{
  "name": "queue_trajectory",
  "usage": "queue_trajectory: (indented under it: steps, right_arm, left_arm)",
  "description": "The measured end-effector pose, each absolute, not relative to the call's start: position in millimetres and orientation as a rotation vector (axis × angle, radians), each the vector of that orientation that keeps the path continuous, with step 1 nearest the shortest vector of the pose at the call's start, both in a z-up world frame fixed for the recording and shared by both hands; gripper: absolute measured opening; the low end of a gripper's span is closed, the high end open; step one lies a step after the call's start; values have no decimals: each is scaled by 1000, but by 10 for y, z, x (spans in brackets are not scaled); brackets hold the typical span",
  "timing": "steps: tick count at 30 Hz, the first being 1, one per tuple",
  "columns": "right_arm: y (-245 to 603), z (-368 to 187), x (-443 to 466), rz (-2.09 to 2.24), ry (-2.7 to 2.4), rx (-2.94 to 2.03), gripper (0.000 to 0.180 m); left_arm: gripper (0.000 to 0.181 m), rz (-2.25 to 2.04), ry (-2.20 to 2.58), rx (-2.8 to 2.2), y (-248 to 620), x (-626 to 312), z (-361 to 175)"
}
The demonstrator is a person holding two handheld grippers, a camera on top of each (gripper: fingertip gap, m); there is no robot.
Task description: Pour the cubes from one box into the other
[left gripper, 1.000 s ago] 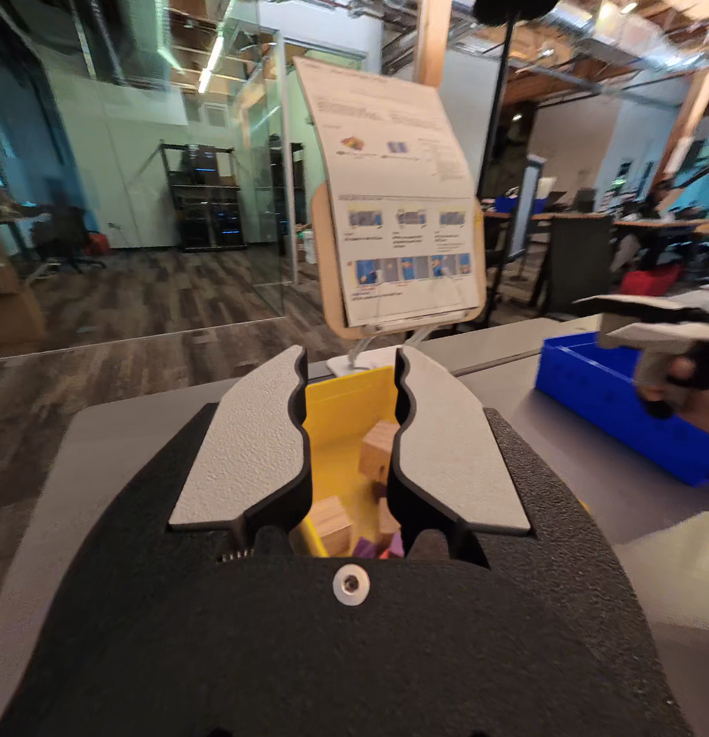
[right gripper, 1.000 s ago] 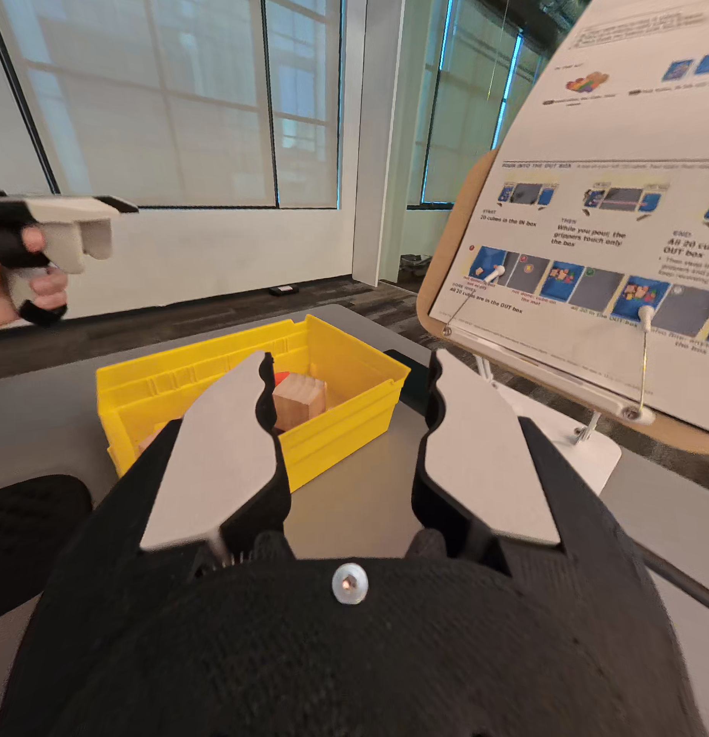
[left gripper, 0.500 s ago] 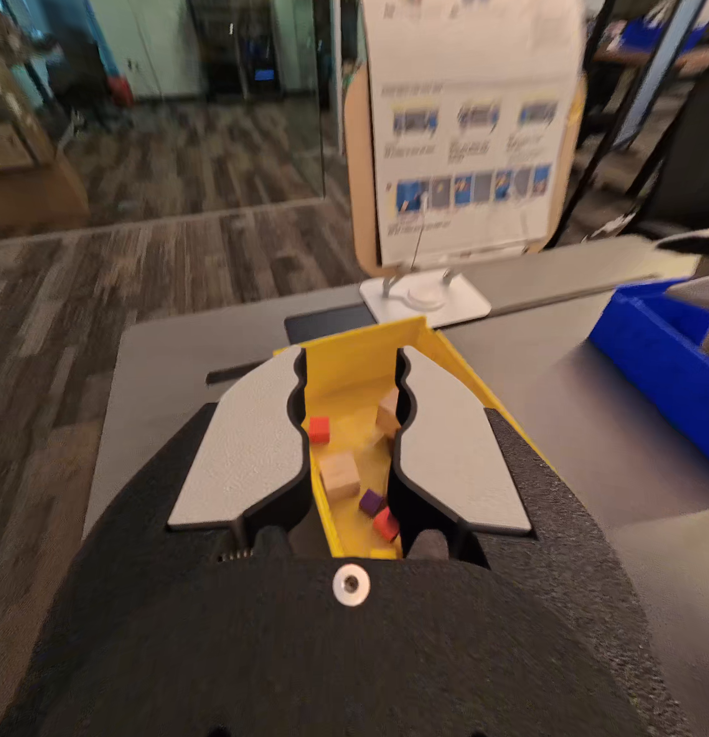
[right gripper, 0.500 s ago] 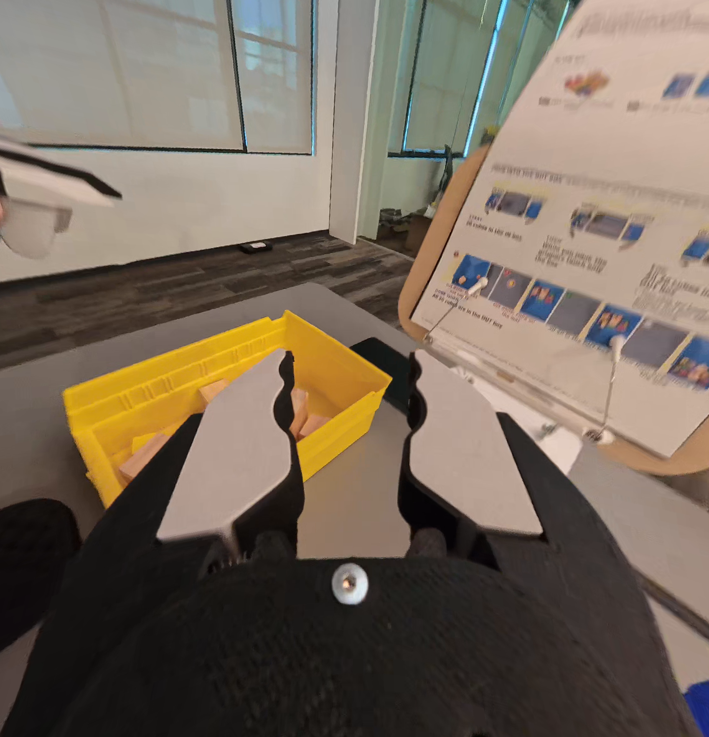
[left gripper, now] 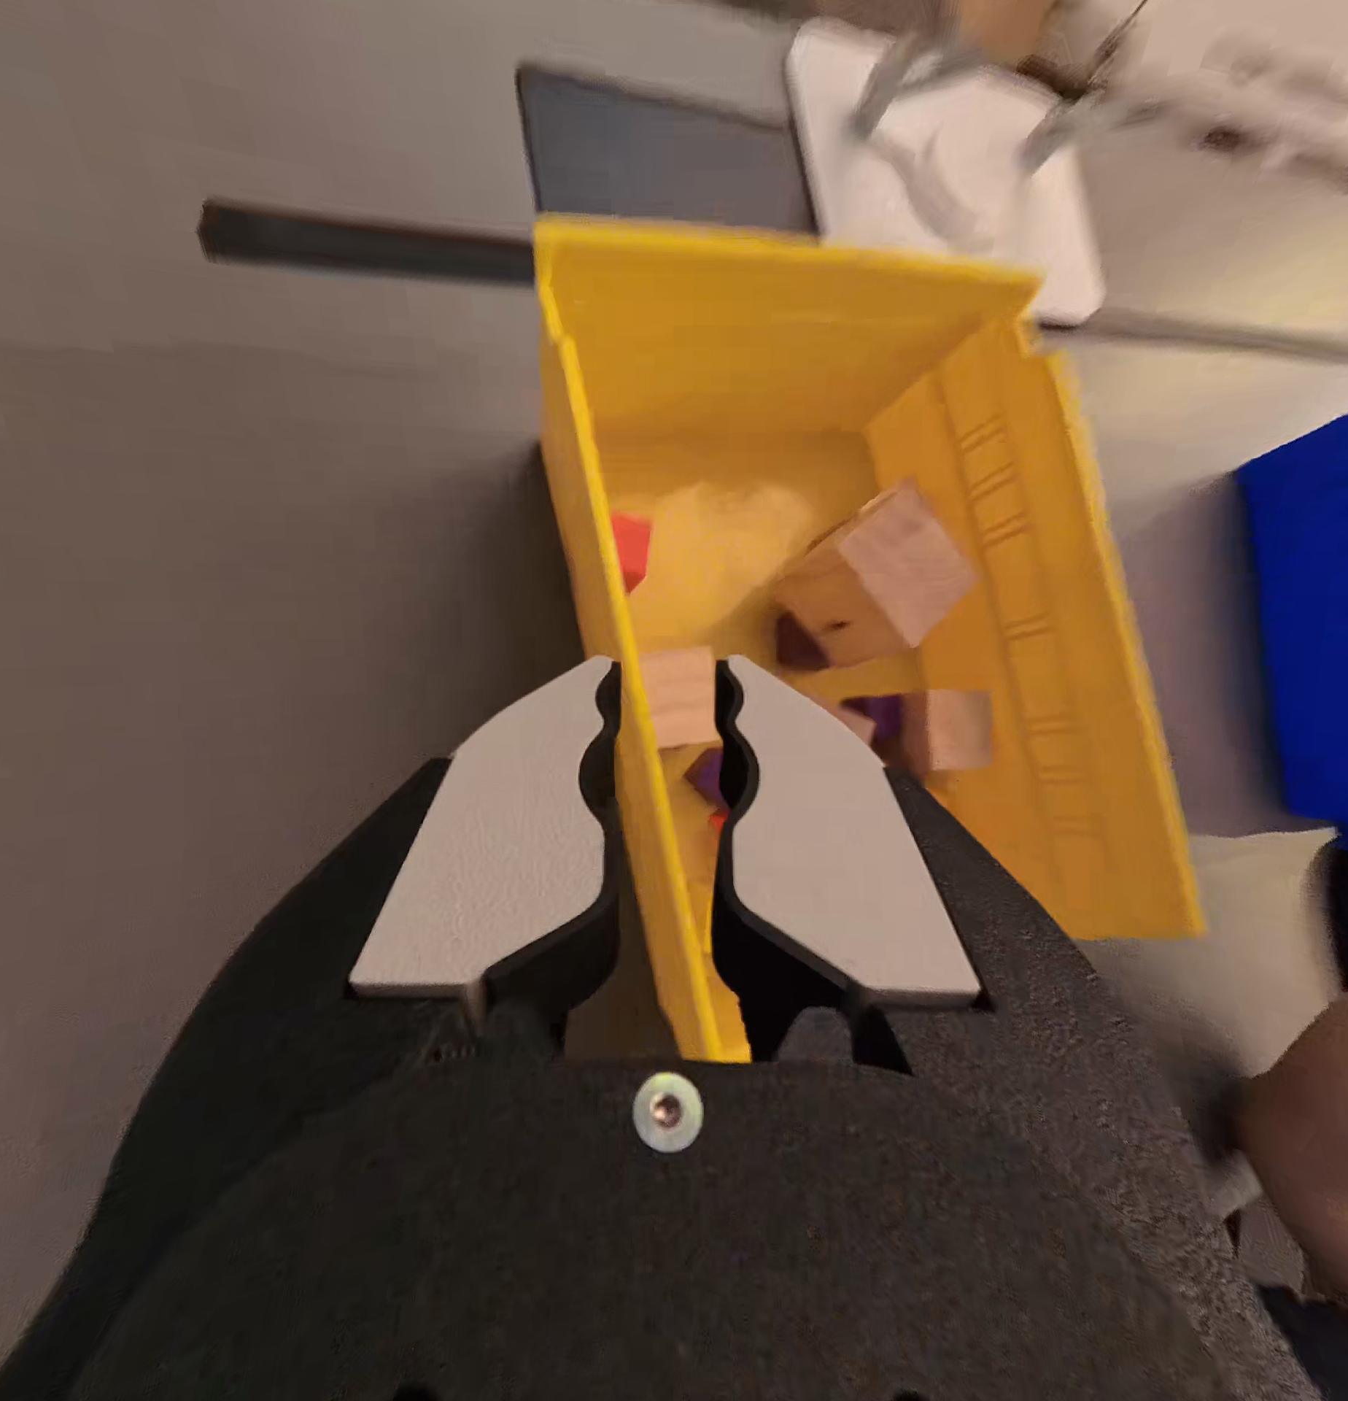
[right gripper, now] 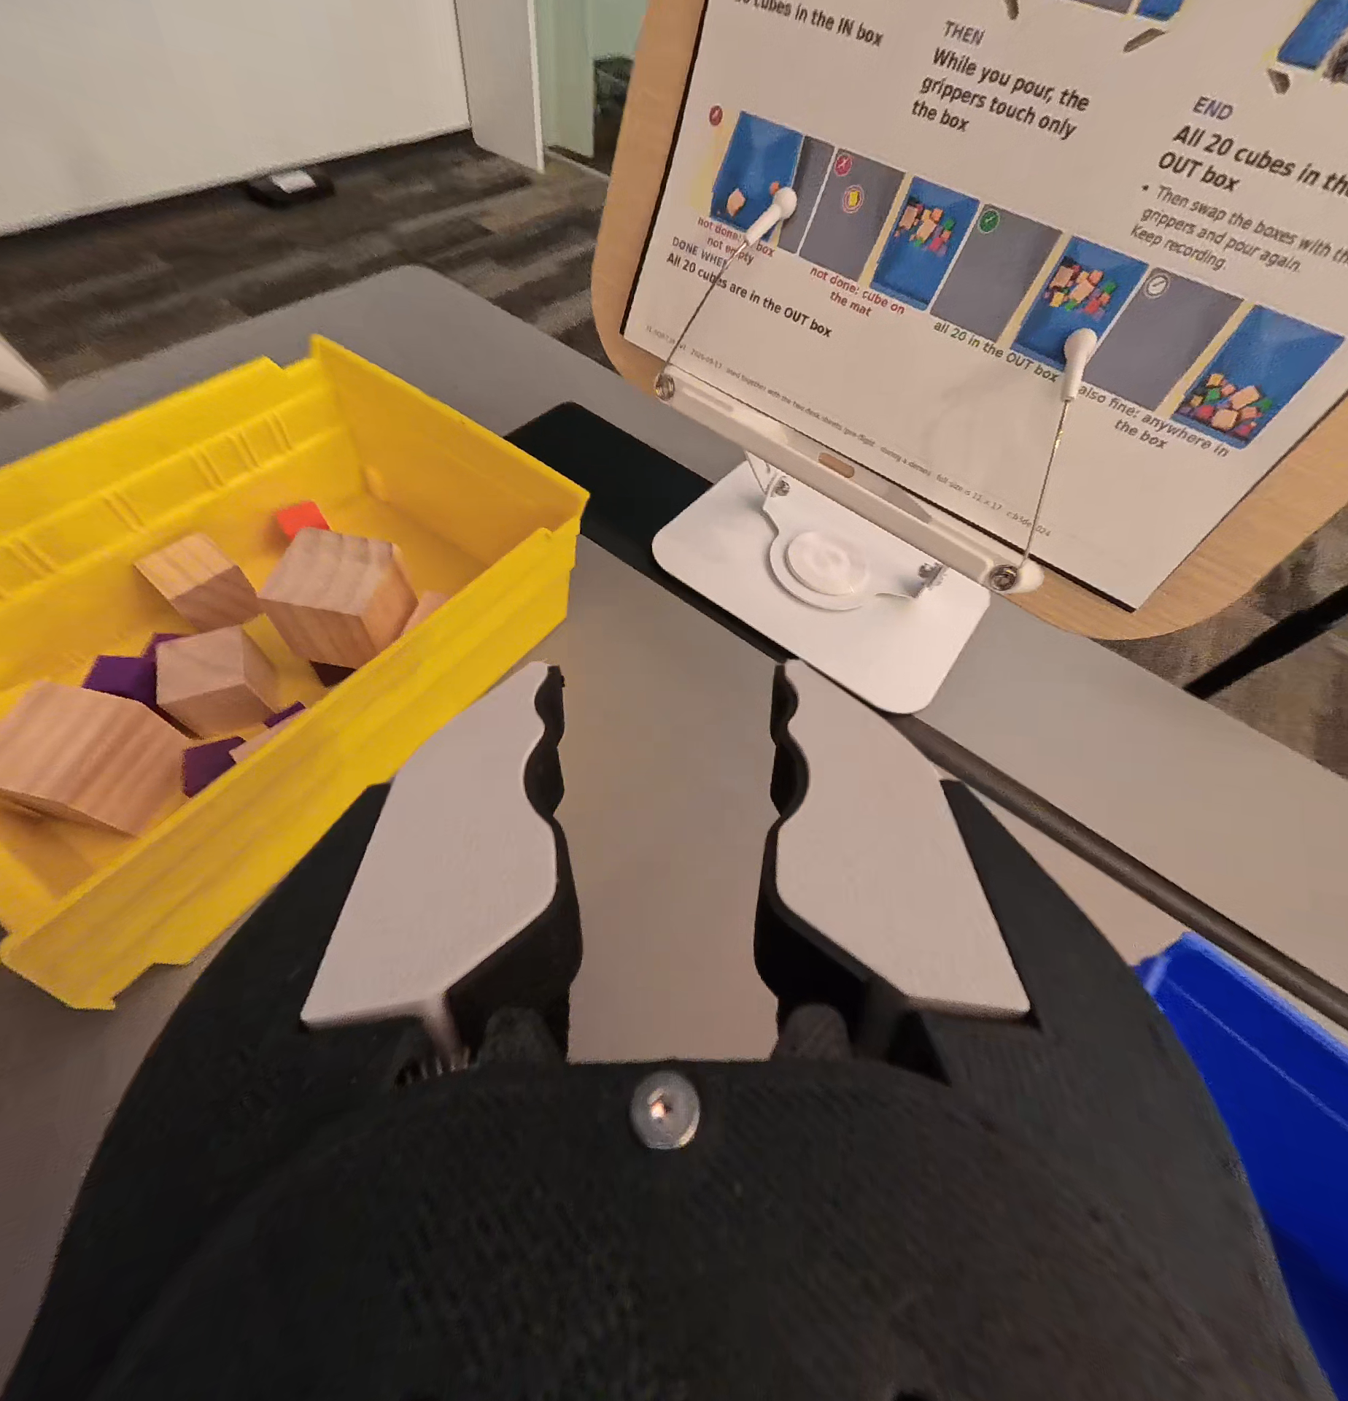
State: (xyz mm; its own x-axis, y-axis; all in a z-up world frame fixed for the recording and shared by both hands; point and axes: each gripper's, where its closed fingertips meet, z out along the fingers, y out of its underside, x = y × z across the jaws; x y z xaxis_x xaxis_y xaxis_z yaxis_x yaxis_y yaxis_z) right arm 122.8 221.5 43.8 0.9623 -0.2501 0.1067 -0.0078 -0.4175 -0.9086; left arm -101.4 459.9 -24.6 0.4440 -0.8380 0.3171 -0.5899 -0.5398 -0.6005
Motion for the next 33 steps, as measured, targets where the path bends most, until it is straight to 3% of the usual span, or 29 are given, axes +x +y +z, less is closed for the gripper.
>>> queue_trajectory:
  steps: [6, 9, 13, 20, 33]
  right_arm:
    - [2131, 396, 1251, -244, 212, -2000, 53]
    - [2081, 322, 1294, -214, 264, -2026, 53]
    - [2067, 233, 1286, -91, 346, -2043, 53]
    - [2346, 98, 788, 512, 502, -2043, 33]
    - [2295, -890, 721, 201, 712, -2624, 38]
  left_arm:
    - [28, -647, 1313, -2452, 4545, -1005, -633]
    - [10, -513, 1410, -2544, 4469, -1085, -864]
    - [8, -425, 1446, -2591, 4466, -1105, -1017]
    - [6, -321, 1510, -2602, 4438, -1079, -1098]
    - [7, -230, 1616, -2541, 3702, -450, -1112]
